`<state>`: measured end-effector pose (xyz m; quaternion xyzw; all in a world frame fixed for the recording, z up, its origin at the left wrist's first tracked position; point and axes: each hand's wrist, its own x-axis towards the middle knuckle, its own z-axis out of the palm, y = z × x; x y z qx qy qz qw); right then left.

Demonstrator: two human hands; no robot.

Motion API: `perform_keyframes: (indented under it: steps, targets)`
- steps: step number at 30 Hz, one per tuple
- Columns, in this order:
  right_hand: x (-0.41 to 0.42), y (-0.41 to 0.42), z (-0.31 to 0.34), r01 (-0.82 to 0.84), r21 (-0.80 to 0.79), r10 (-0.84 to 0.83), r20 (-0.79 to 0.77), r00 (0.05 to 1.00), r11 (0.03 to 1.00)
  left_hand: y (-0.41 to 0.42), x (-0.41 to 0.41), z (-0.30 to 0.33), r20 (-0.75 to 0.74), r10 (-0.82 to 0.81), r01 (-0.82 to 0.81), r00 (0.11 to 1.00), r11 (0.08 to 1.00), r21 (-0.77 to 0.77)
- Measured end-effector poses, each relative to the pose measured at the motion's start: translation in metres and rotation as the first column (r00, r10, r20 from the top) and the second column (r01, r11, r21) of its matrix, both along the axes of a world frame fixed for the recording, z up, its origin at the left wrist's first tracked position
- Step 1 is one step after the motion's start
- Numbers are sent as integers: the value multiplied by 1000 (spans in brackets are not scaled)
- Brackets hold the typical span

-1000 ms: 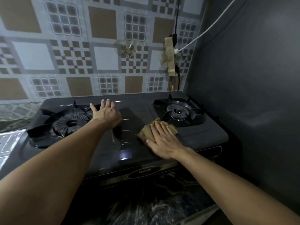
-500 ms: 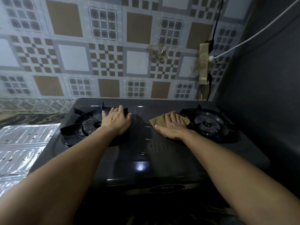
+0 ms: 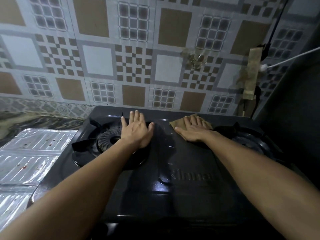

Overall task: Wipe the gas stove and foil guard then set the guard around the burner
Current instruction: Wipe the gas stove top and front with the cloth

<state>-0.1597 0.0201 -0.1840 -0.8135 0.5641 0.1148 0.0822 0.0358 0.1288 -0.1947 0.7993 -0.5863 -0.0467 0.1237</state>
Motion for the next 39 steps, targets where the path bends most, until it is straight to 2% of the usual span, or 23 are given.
perform_keyframes:
  steps: [4,10,14,16,17,18,19,20,21,22,24,25,26,27,29,30,33,35,37,39]
  targets:
    - [6,-5,-1,-49,9,49,-4,999,999,-1,-1,1,38,7,-10,999,996,94]
    - [10,-4,0,-180,-16,180,30,983,984,-4,0,2,36,-20,17,999,996,88]
    - [29,18,-3,-357,-84,366,175,914,930,-3,-1,4,0,-22,22,1000,996,85]
    - [32,22,0,-351,-58,351,306,885,935,-2,-2,4,-16,-19,20,1000,997,75]
    - [29,22,7,-297,-24,280,410,868,955,-1,-1,4,-17,-15,16,1000,997,74]
    - [23,21,16,-228,35,172,547,820,973,-1,-1,4,-19,-12,14,1000,997,77]
    - [14,20,27,-168,142,26,685,728,976,-1,0,3,-22,-10,12,1000,997,79]
    - [5,19,37,-135,281,-151,794,589,950,-2,1,3,-27,-9,11,1000,997,79]
    - [-5,19,46,-138,414,-319,840,439,900,-2,1,3,-31,-8,10,999,997,79]
    - [-16,19,53,-159,511,-450,839,306,845,-1,0,4,-35,-5,8,999,997,81]
    - [-34,17,61,-196,606,-594,795,122,771,1,-2,4,-38,-1,4,999,997,78]
    - [-39,15,61,-157,626,-625,778,60,764,2,-2,5,-35,0,3,999,997,77]
    - [-43,10,60,-25,616,-614,788,45,787,2,-3,5,-31,0,3,1000,997,76]
    - [-46,2,57,181,547,-567,819,90,818,3,-4,6,-27,0,2,1000,997,76]
    - [-52,-9,57,575,230,-440,860,257,785,4,-4,7,-26,3,-1,1000,997,77]
    - [-52,-11,58,638,98,-376,871,316,764,4,-4,7,-23,4,-3,1000,997,78]
    - [-43,-1,60,533,-188,-154,832,532,825,4,-5,7,-12,8,-7,1000,997,81]
    - [-29,4,52,390,-278,-66,737,673,878,4,-5,7,-9,9,-9,1000,996,84]
    - [-15,6,42,294,-223,-101,611,785,929,4,-5,7,-3,9,-9,1000,997,81]
    - [-3,1,28,284,-56,-235,420,877,957,4,-5,7,1,5,-5,1000,997,76]
